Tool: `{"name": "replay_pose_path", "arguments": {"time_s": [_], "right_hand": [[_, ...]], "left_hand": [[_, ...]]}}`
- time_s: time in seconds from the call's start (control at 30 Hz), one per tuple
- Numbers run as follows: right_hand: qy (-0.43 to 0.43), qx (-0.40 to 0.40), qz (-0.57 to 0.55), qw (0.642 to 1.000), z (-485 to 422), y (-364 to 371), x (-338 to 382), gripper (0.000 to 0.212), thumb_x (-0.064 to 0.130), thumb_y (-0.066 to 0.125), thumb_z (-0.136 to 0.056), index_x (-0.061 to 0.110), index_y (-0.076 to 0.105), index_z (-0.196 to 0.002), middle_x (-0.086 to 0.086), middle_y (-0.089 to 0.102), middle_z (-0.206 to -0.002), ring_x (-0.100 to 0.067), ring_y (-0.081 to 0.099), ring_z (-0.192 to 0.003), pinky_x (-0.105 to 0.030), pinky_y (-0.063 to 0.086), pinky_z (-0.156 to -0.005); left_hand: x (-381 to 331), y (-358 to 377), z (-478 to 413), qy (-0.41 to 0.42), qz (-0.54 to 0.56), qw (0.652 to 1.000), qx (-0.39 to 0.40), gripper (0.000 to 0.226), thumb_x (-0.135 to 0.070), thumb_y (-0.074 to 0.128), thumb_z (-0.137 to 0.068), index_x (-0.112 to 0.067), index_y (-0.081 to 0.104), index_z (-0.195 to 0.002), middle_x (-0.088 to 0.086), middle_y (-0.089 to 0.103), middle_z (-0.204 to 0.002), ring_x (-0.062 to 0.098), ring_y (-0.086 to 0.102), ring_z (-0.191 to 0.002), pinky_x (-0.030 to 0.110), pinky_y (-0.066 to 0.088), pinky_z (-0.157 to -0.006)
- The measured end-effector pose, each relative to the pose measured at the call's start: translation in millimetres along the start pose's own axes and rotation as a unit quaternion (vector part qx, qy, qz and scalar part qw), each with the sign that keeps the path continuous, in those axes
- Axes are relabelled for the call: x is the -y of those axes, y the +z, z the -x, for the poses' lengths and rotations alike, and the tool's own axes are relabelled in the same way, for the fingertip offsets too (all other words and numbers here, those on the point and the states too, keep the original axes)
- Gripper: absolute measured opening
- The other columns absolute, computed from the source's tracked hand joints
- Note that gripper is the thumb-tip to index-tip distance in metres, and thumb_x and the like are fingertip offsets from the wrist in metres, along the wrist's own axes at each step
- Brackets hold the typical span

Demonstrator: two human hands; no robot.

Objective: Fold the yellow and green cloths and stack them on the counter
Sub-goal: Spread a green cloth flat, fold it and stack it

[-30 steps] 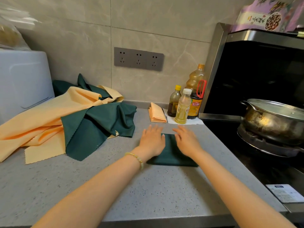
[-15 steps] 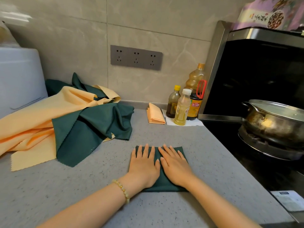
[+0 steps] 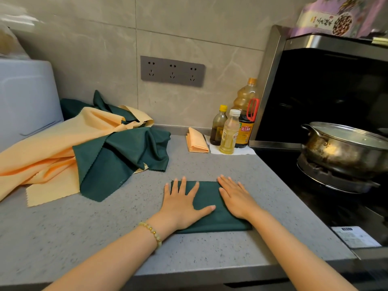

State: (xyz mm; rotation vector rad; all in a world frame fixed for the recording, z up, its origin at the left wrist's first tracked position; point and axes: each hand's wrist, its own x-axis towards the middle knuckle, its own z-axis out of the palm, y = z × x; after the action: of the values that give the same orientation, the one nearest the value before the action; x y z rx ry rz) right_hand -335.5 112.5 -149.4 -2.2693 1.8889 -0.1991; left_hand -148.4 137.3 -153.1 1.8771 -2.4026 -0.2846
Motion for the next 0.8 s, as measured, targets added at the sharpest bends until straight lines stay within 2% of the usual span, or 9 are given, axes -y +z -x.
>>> {"name": "replay_pose_path", "arguments": {"time_s": [0.1, 0.17, 0.23, 0.33, 0.4, 0.5, 0.67, 0.73, 0.8], "right_hand": [[-0.013, -0.091, -0.032, 0.995, 5.0, -2.1, -6.7, 0.045, 0.027, 0.029, -0.103, 0.023, 0.029, -0.148, 0.006, 0.022, -0.156, -0.012, 0.013, -0.145, -0.029, 0.006, -0.117], [-0.054, -0.183, -0.074, 0.979, 18.1, -2.7, -5.6, 0.038, 0.017, 0.041, -0.099, 0.025, 0.050, -0.135, 0.006, 0.046, -0.142, -0.014, 0.037, -0.133, -0.031, 0.022, -0.114], [-0.122, -0.209, -0.118, 0.963, 34.8, -3.3, -3.6, 0.034, 0.014, 0.048, -0.096, 0.030, 0.062, -0.122, 0.013, 0.058, -0.123, -0.006, 0.049, -0.117, -0.033, 0.035, -0.106], [-0.182, -0.111, -0.072, 0.974, 63.5, -9.4, 3.1, 0.030, 0.044, 0.048, -0.094, 0.041, 0.059, -0.122, 0.026, 0.053, -0.124, 0.010, 0.040, -0.116, -0.019, 0.026, -0.104], [-0.193, -0.060, -0.011, 0.979, 76.8, -14.6, 0.9, 0.055, 0.071, 0.036, -0.083, 0.046, 0.049, -0.130, 0.032, 0.040, -0.136, 0.016, 0.028, -0.120, -0.014, 0.017, -0.105], [-0.195, -0.009, 0.041, 0.980, 86.8, -20.2, -2.9, 0.072, 0.081, 0.031, -0.076, 0.049, 0.031, -0.140, 0.037, 0.017, -0.143, 0.019, 0.016, -0.126, -0.014, 0.010, -0.109], [-0.192, -0.014, 0.050, 0.980, 85.6, -18.0, -13.7, 0.056, 0.042, 0.049, -0.090, 0.046, 0.028, -0.142, 0.037, 0.018, -0.142, 0.016, 0.021, -0.128, -0.011, 0.011, -0.109], [-0.158, -0.025, -0.029, 0.987, 81.4, -15.0, -18.8, 0.052, 0.027, 0.056, -0.090, 0.046, 0.041, -0.135, 0.036, 0.032, -0.137, 0.015, 0.031, -0.124, -0.011, 0.021, -0.108], [-0.114, -0.049, -0.164, 0.979, 75.1, -12.2, -19.9, 0.041, 0.019, 0.062, -0.090, 0.043, 0.057, -0.123, 0.029, 0.052, -0.127, 0.010, 0.047, -0.117, -0.014, 0.035, -0.103]], "left_hand": [[9.2, -8.3, 9.4, 0.096, 0.020, 0.995, 0.008, 0.062, -0.074, 0.026, -0.087, -0.055, 0.013, -0.145, -0.001, 0.000, -0.161, 0.028, -0.014, -0.146, 0.052, -0.018, -0.114], [17.2, -13.4, 21.8, 0.173, 0.034, 0.984, -0.005, 0.046, -0.060, 0.029, -0.095, -0.055, 0.029, -0.141, -0.011, 0.017, -0.158, 0.018, -0.006, -0.148, 0.050, -0.019, -0.114], [25.6, -17.5, 35.4, 0.205, 0.058, 0.977, -0.024, 0.041, -0.055, 0.032, -0.097, -0.050, 0.042, -0.136, -0.018, 0.030, -0.152, 0.007, 0.009, -0.146, 0.042, -0.011, -0.118], [37.2, -20.9, 55.1, 0.207, 0.054, 0.976, -0.033, 0.053, -0.069, 0.036, -0.088, -0.047, 0.045, -0.136, -0.023, 0.033, -0.149, -0.002, 0.022, -0.140, 0.032, 0.002, -0.119], [42.1, -21.7, 63.8, 0.218, 0.032, 0.975, -0.023, 0.068, -0.078, 0.038, -0.080, -0.047, 0.039, -0.140, -0.025, 0.027, -0.151, -0.005, 0.019, -0.140, 0.031, -0.001, -0.120], [51.8, -22.0, 69.1, 0.223, 0.017, 0.974, -0.030, 0.074, -0.079, 0.042, -0.078, -0.046, 0.031, -0.144, -0.025, 0.022, -0.152, -0.007, 0.015, -0.141, 0.026, -0.007, -0.118], [58.2, -27.4, 67.6, 0.218, 0.010, 0.974, -0.066, 0.063, -0.053, 0.052, -0.085, -0.037, 0.036, -0.144, -0.020, 0.034, -0.149, -0.008, 0.029, -0.136, 0.015, 0.001, -0.115], [57.5, -26.4, 63.3, 0.200, 0.020, 0.977, -0.075, 0.057, -0.036, 0.056, -0.086, -0.038, 0.042, -0.140, -0.017, 0.049, -0.140, 0.000, 0.042, -0.129, 0.015, 0.018, -0.111], [58.1, -24.4, 56.5, 0.164, 0.095, 0.976, -0.102, 0.048, -0.019, 0.060, -0.087, -0.036, 0.054, -0.131, -0.010, 0.063, -0.122, 0.008, 0.055, -0.113, 0.017, 0.037, -0.100]]}}
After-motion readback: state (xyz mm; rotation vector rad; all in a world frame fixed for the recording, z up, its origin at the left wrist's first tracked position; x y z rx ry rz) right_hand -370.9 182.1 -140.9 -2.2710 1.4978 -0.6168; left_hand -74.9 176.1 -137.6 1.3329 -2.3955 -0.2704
